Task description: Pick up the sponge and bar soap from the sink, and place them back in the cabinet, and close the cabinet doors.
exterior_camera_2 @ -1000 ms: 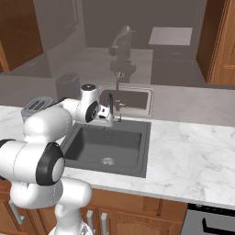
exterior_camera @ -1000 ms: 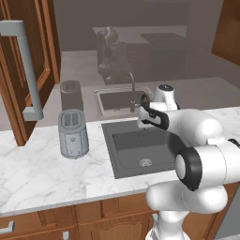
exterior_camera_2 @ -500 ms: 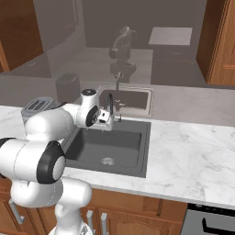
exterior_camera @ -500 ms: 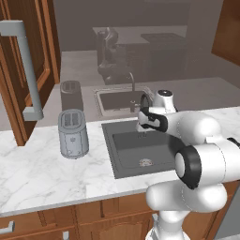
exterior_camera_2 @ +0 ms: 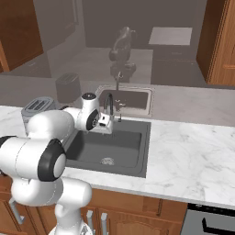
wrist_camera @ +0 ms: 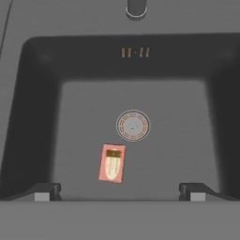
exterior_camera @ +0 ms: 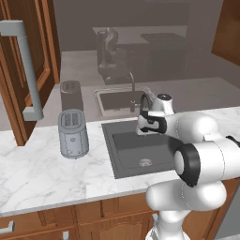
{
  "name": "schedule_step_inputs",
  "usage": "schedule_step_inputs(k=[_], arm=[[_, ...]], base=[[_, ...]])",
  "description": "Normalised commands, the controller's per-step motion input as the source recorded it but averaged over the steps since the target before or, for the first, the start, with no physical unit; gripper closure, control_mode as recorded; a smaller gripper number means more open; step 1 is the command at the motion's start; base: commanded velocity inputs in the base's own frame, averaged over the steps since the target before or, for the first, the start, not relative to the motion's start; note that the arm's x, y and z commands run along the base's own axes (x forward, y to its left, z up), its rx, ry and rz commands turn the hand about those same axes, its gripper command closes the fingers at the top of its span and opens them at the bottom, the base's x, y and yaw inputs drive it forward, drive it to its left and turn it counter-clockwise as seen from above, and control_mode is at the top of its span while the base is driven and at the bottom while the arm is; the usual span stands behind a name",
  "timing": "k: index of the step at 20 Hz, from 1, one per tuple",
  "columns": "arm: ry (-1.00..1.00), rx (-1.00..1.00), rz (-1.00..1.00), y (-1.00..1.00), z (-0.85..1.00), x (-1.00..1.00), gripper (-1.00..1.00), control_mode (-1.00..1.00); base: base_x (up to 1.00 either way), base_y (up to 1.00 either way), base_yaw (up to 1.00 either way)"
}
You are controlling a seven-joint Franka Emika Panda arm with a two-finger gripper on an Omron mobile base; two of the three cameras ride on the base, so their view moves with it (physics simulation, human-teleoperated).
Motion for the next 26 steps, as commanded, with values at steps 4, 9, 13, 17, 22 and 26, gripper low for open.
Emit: schedule_step_inputs(k=[4,9,13,17,22,26], arm=[[0.01,0.00,0.00,0.00,-0.23,0.00,-1.00,-1.00],[0.02,0.00,0.00,0.00,-0.27,0.00,-1.00,-1.00],[0.04,0.00,0.00,0.00,-0.24,0.00,-1.00,-1.00],[0.05,0.00,0.00,0.01,-0.21,0.00,-1.00,-1.00],[0.03,0.00,0.00,0.01,-0.05,0.04,-1.00,-1.00],[0.02,0.00,0.00,0.00,0.00,0.10,-1.00,-1.00]], base=[[0.00,0.00,0.00],[0.00,0.00,0.00],[0.00,0.00,0.00],[0.00,0.00,0.00],[0.00,0.00,0.00],[0.00,0.00,0.00]])
